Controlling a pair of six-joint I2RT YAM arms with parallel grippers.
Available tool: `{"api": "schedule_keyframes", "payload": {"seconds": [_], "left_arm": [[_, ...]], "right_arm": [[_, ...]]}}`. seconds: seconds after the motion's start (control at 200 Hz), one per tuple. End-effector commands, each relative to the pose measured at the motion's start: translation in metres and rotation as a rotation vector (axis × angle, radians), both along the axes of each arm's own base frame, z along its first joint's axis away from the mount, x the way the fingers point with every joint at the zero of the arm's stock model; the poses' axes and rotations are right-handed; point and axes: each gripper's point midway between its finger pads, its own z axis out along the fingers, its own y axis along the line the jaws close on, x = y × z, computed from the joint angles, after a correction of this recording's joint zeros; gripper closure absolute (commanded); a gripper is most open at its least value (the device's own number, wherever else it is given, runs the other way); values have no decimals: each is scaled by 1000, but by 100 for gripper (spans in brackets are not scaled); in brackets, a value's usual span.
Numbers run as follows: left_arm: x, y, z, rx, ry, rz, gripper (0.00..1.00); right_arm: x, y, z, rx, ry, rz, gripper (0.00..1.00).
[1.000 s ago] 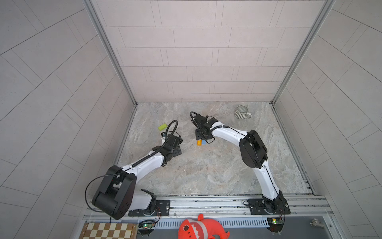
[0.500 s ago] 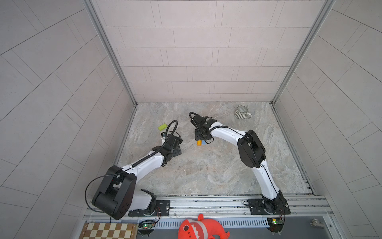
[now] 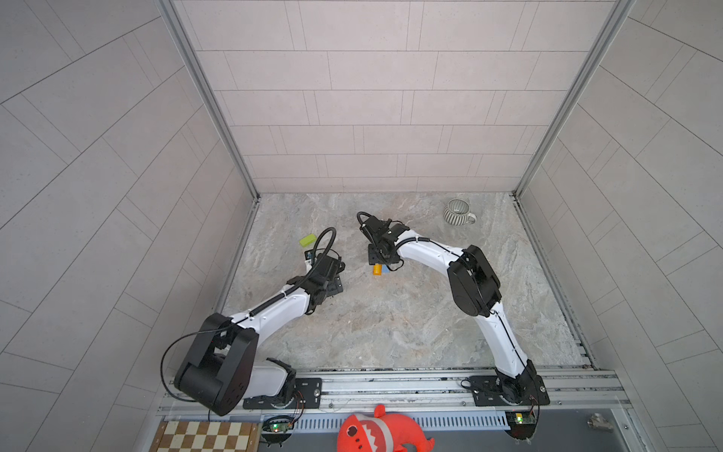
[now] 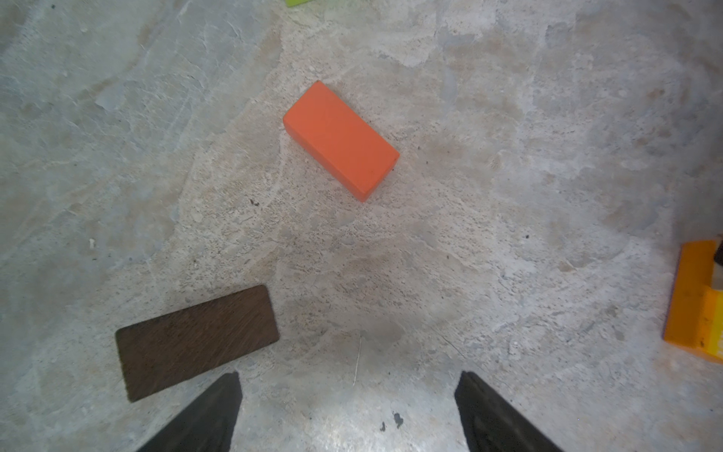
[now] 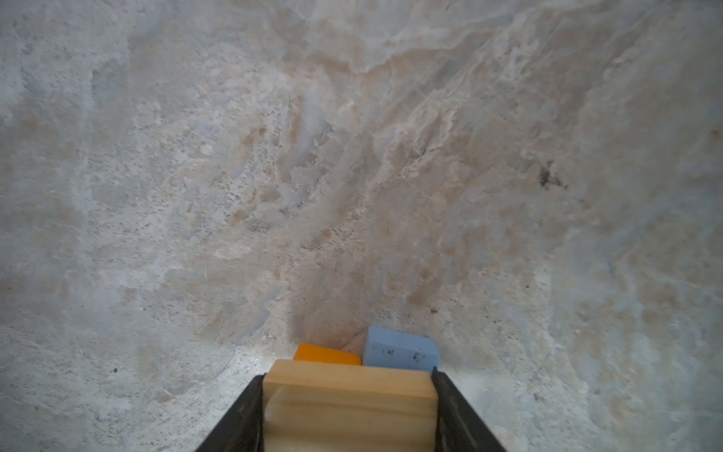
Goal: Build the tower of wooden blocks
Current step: 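Lower the wooden block onto the orange and blue blocks and open right gripper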
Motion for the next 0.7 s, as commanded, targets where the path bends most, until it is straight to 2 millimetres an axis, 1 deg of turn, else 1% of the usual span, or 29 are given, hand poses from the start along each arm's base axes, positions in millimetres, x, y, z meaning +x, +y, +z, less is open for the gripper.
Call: {"api": "schedule_keyframes", "payload": {"seconds": [0.0,0.13,0.185,0.24,0.29,0.445,0.595,0.696], "left_arm": [[4,4,10,15,-19,7,8],[3,4,12,12,-23,5,8],[4,2,12,7,-23,-4,7],[3,-1,12,-7,-24,-19,5],[4,-2,15,-14,-31,-27,3],[2,-1,21,-18,-59,-28,1],[1,7,29,-2,-96,-3,0],[-4,10,26,1,-102,2,0]], "right_arm": [[-2,-4,-5,-39,12,-22,54],[-2,-4,-6,-47,15,-15,47],[-2,-3,-5,-45,16,-9,42],[-2,-2,-3,-40,15,-3,33],[-2,-1,0,-36,14,1,29],[-3,-4,15,-29,-6,4,24],[-8,-12,31,-23,-26,15,22],[-15,-19,47,1,-48,31,19]]}}
